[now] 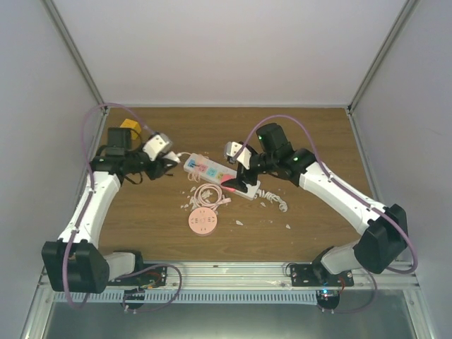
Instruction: Pull the plug off the socket
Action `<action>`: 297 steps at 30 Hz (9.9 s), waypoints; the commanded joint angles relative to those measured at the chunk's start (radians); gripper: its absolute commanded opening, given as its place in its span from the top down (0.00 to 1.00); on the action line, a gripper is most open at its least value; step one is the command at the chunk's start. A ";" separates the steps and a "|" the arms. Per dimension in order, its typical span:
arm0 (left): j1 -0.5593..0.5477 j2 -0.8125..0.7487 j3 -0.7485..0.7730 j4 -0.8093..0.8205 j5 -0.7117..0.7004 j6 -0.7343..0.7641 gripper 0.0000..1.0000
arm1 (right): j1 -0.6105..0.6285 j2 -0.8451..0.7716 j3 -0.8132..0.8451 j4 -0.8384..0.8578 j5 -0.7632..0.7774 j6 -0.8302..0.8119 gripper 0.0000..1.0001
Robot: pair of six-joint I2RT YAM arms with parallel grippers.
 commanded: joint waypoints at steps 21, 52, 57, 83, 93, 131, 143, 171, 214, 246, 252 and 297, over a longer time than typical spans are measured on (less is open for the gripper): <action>0.736 0.280 -0.126 0.333 0.077 0.009 0.67 | -0.128 -0.064 -0.112 0.074 -0.038 0.011 0.00; 0.567 0.533 -0.077 0.463 -0.136 -0.075 0.16 | -0.193 0.019 -0.251 0.166 0.039 -0.018 0.00; 0.546 0.399 -0.082 0.426 -0.123 -0.029 0.02 | -0.199 0.051 -0.246 0.144 0.051 -0.045 0.00; -0.206 0.096 -0.178 0.366 -0.203 0.193 0.01 | -0.246 0.234 -0.335 0.256 0.234 -0.168 0.01; -0.372 0.199 -0.264 0.595 -0.289 0.277 0.01 | -0.235 0.306 -0.315 0.263 0.231 -0.183 0.00; -0.507 0.475 -0.290 0.950 -0.361 0.541 0.14 | -0.191 0.363 -0.297 0.235 0.208 -0.178 0.06; -0.516 0.472 -0.295 1.084 -0.393 0.433 0.30 | -0.188 0.372 -0.291 0.224 0.195 -0.185 0.32; -0.489 0.465 -0.285 0.954 -0.223 0.579 0.31 | -0.184 0.382 -0.290 0.192 0.149 -0.217 0.56; -0.527 0.532 -0.178 0.877 -0.307 0.652 0.64 | -0.181 0.365 -0.297 0.183 0.139 -0.235 0.63; -0.528 0.381 -0.233 0.929 -0.288 0.657 0.86 | -0.182 0.379 -0.305 0.194 0.165 -0.240 0.67; -0.529 0.375 -0.236 0.921 -0.303 0.687 0.86 | -0.182 0.375 -0.305 0.193 0.164 -0.239 0.66; -0.443 -0.002 -0.118 0.167 -0.058 0.217 0.84 | -0.179 0.079 -0.209 0.099 0.027 -0.232 0.04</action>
